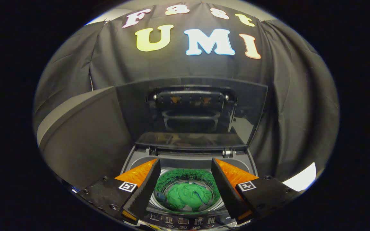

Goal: Put the clothes into the washing machine and then close the washing machine lid.

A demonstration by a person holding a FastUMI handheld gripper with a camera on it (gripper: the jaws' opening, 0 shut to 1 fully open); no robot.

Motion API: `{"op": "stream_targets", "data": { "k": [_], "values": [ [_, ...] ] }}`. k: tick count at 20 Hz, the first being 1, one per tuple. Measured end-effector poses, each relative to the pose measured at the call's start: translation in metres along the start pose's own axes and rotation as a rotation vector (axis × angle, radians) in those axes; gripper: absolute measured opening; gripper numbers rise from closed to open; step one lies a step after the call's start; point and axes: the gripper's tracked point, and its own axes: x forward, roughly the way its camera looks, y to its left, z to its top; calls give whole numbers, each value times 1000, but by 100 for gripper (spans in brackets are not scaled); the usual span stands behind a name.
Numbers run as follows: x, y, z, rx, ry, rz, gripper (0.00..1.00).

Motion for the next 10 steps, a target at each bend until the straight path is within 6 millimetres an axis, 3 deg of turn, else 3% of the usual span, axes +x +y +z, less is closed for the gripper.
{"op": "stream_targets", "data": {
  "k": [10],
  "values": [
    [-6,-6,92,-12,-224,-43,98]
  ]
}}
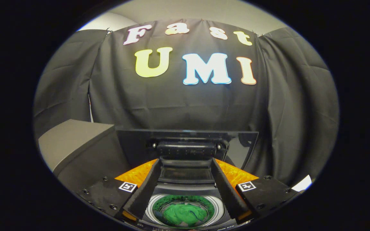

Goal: Put the clothes into the washing machine and then close the washing machine lid.

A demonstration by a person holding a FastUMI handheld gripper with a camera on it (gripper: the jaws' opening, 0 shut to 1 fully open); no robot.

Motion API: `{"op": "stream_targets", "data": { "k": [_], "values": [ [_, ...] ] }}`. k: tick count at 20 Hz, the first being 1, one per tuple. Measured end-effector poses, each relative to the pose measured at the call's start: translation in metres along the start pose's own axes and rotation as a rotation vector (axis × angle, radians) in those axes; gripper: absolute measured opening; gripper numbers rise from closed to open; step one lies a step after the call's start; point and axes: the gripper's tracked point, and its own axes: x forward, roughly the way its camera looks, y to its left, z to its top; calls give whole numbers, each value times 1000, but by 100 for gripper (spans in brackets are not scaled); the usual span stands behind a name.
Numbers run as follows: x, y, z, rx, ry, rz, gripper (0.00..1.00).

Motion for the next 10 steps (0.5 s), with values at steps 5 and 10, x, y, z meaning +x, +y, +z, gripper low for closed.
{"op": "stream_targets", "data": {
  "k": [5,10],
  "values": [
    [16,2,31,-10,-65,7,98],
    [42,5,57,-34,-109,4,98]
  ]
}}
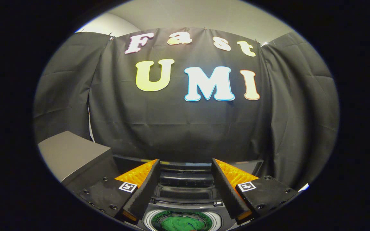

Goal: Put the clothes into the washing machine and then close the washing machine lid.

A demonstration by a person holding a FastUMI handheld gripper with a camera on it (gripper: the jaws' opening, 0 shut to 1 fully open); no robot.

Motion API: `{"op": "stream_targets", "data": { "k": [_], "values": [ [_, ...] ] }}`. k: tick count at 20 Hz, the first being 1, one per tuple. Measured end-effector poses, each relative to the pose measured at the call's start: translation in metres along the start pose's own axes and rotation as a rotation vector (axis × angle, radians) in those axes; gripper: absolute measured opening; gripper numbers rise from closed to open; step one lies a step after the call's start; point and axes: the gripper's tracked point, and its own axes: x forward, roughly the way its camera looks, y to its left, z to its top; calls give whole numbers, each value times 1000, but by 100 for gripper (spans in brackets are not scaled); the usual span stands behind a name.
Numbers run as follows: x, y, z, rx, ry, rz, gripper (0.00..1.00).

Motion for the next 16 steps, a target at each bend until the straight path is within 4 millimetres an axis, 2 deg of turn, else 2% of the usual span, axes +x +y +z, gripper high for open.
{"op": "stream_targets", "data": {
  "k": [5,11,13,16],
  "values": [
    [31,2,9,-6,-17,-13,99],
    [68,-10,-10,20,63,-37,100],
    [75,-13,-18,44,100,-37,100],
    [73,-12,-21,76,111,-25,100]
  ]
}}
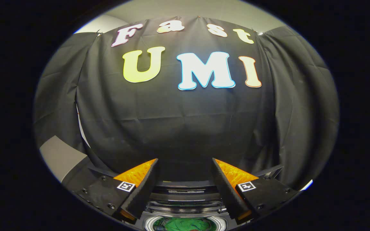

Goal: Put the clothes into the washing machine and then close the washing machine lid.

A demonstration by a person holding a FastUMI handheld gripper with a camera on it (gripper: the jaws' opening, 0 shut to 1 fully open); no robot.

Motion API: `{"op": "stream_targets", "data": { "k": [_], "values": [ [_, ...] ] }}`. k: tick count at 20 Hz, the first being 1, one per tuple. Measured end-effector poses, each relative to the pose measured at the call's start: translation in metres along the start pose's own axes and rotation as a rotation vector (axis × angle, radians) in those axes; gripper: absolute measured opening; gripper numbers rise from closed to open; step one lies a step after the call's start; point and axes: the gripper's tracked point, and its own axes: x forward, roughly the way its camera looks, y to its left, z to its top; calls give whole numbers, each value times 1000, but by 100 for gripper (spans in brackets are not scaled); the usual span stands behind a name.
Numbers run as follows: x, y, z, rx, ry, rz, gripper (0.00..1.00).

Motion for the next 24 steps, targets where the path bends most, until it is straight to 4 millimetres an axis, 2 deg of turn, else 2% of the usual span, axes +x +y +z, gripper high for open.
{"op": "stream_targets", "data": {
  "k": [4,24],
  "values": [
    [-5,1,-1,-11,-12,-7,100],
    [-77,4,-27,-20,-73,-7,100]
  ]
}}
